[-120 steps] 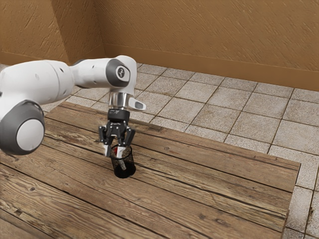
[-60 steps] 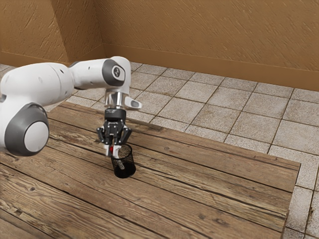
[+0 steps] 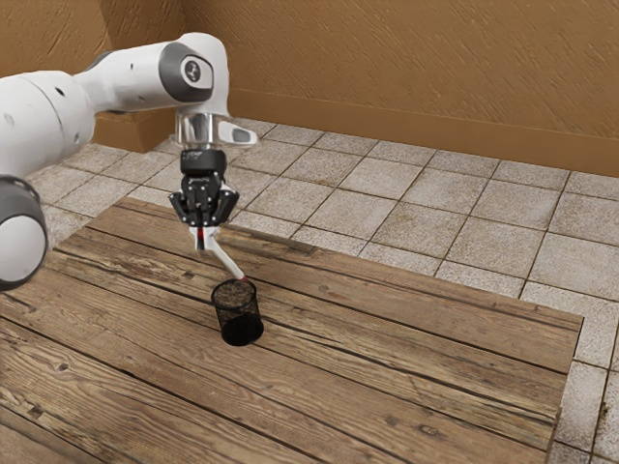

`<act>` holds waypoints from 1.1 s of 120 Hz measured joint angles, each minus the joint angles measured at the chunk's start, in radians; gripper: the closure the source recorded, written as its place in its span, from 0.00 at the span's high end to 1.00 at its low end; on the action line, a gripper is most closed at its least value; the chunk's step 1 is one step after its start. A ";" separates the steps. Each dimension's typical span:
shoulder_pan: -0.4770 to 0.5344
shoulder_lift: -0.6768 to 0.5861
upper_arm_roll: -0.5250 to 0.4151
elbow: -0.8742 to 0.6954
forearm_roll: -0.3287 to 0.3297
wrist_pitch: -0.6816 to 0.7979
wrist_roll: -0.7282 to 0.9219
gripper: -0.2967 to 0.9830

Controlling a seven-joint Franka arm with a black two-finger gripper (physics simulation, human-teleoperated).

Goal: Take the marker out of the pen holder and place it to the left of the pen holder.

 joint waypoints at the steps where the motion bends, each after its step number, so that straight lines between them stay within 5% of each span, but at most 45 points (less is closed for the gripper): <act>1: 0.001 -0.002 0.001 0.001 0.000 0.000 0.000 0.18; 24: 0.098 0.065 0.006 0.005 -0.001 0.091 0.005 0.17; 69: 0.136 0.077 -0.002 -0.205 0.005 0.508 0.060 0.20; 108: 0.143 0.081 0.005 -0.247 -0.004 0.584 0.104 0.35; 132: 0.152 0.080 0.005 -0.278 -0.005 0.583 0.124 0.26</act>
